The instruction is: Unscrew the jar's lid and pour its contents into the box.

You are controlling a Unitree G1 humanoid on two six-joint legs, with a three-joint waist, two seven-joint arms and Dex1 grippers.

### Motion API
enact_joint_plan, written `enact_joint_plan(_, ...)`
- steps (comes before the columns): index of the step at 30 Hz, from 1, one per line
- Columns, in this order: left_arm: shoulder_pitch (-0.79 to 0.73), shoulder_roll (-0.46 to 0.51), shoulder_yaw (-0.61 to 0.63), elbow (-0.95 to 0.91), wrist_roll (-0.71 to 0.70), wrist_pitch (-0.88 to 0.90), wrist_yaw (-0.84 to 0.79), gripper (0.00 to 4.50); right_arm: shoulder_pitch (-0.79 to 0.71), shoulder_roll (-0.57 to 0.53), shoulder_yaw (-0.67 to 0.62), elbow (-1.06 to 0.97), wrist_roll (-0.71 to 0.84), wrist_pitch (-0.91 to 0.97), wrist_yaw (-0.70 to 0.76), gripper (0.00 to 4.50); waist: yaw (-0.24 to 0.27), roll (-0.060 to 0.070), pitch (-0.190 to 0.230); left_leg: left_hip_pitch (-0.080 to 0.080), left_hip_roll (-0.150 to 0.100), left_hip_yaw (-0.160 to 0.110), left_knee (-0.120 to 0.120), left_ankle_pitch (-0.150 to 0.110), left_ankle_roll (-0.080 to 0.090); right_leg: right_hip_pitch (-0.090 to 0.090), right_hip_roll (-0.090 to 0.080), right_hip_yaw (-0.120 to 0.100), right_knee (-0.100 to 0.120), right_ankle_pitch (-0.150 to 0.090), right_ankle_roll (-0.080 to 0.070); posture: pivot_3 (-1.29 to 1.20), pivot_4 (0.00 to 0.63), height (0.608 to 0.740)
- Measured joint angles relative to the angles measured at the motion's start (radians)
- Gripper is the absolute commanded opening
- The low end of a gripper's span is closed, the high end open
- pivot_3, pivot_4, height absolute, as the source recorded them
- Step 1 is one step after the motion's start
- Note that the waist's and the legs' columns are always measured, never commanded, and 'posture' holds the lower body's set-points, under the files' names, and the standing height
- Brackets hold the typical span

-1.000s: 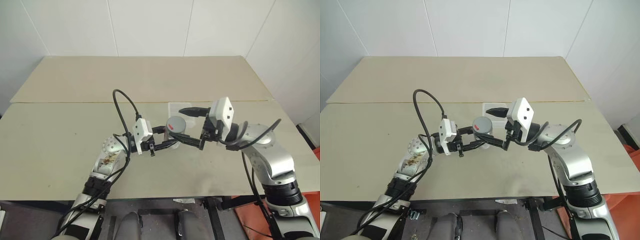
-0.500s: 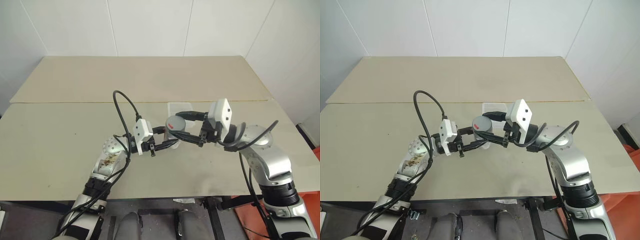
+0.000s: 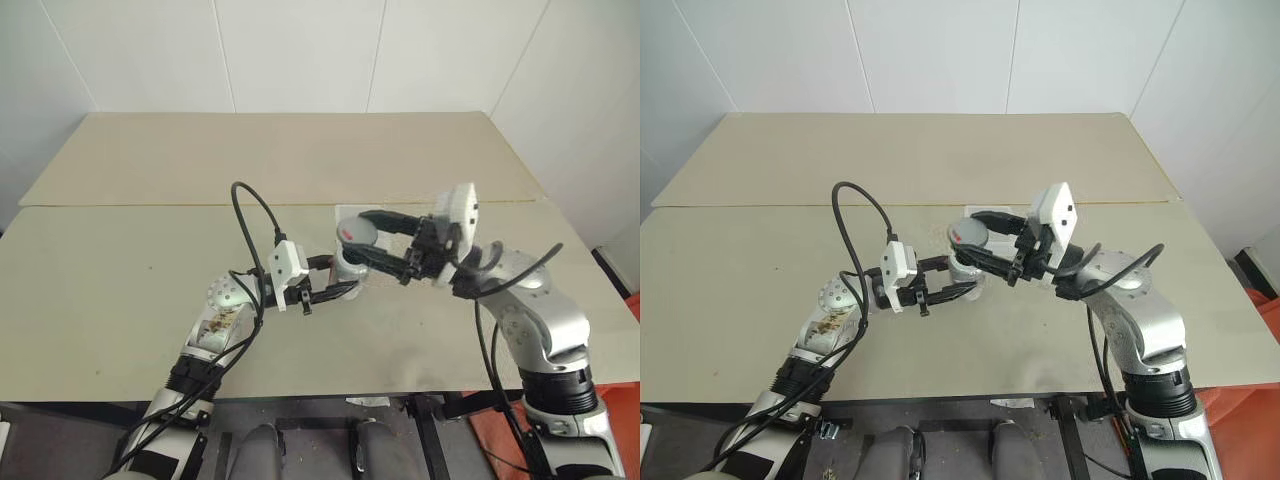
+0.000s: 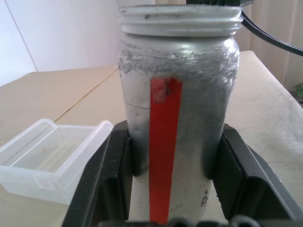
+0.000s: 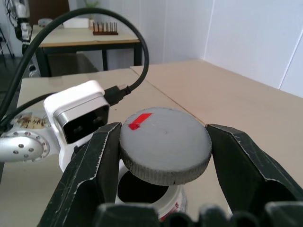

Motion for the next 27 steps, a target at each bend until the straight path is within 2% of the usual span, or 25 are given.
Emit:
enact_joint_plan(4,0.006,0.003,0.002,-0.037,-0.005,0.016,0.009,1.96,0.011,0.014,-0.052,-0.002,0.002,0.016,-0.099,2.74,0.000,0.000,0.000,0.000,0.000,0.000,0.000,0.000,0.000,0.000,0.000,0.000,0.000,0.000,0.000,0.00,0.150,0.740)
enact_joint_plan(10,0.015,0.059,0.035,-0.055,-0.003,0.040,0.046,1.96,0.178,-0.132,-0.060,0.005,-0.153,0.033,-0.178,2.74,0.002,0.000,0.000,-0.001,-0.001,0.000,0.000,0.000,0.000,0.000,-0.001,0.000,-0.001,-0.001,0.001,0.00,0.150,0.740)
enact_joint_plan(15,0.001,0.101,0.067,-0.028,0.013,0.042,0.070,1.96,0.267,-0.219,-0.020,0.011,-0.243,0.150,-0.223,2.74,-0.004,0.000,0.000,0.000,-0.001,0.000,0.000,0.000,0.000,0.000,-0.001,0.000,0.000,-0.002,0.003,0.00,0.150,0.740)
enact_joint_plan(20,-0.041,0.121,0.084,0.020,0.018,0.037,0.076,1.96,0.278,-0.228,0.043,0.020,-0.279,0.289,-0.252,2.74,-0.004,0.000,0.000,0.001,-0.001,0.000,0.000,0.001,0.001,0.000,-0.001,0.001,0.001,-0.004,0.006,0.00,0.150,0.740)
enact_joint_plan(21,-0.050,0.122,0.086,0.035,0.018,0.035,0.077,1.96,0.275,-0.234,0.050,0.017,-0.283,0.300,-0.253,3.46,-0.003,0.000,0.000,0.001,-0.001,-0.001,0.000,0.001,0.001,0.001,-0.001,0.001,0.001,-0.004,0.007,0.00,0.150,0.740)
enact_joint_plan(24,-0.066,0.123,0.092,0.066,0.019,0.017,0.079,1.96,0.274,-0.251,0.072,0.018,-0.319,0.318,-0.262,4.30,-0.001,0.000,0.000,0.001,-0.002,0.000,0.000,0.001,0.001,0.001,-0.001,0.001,0.000,-0.004,0.007,0.00,0.150,0.740)
enact_joint_plan(25,-0.070,0.124,0.094,0.078,0.019,0.015,0.079,1.96,0.275,-0.251,0.071,0.016,-0.322,0.320,-0.261,4.47,0.000,-0.001,-0.001,0.001,-0.002,-0.001,0.000,0.001,0.001,0.002,-0.001,0.000,0.000,-0.004,0.007,0.00,0.150,0.740)
enact_joint_plan(27,-0.075,0.123,0.095,0.099,0.021,0.005,0.081,1.96,0.285,-0.251,0.057,0.003,-0.315,0.325,-0.250,4.47,0.000,-0.001,-0.001,0.001,-0.002,-0.001,0.000,0.001,0.001,0.001,-0.001,0.000,0.000,-0.004,0.007,0.00,0.150,0.740)
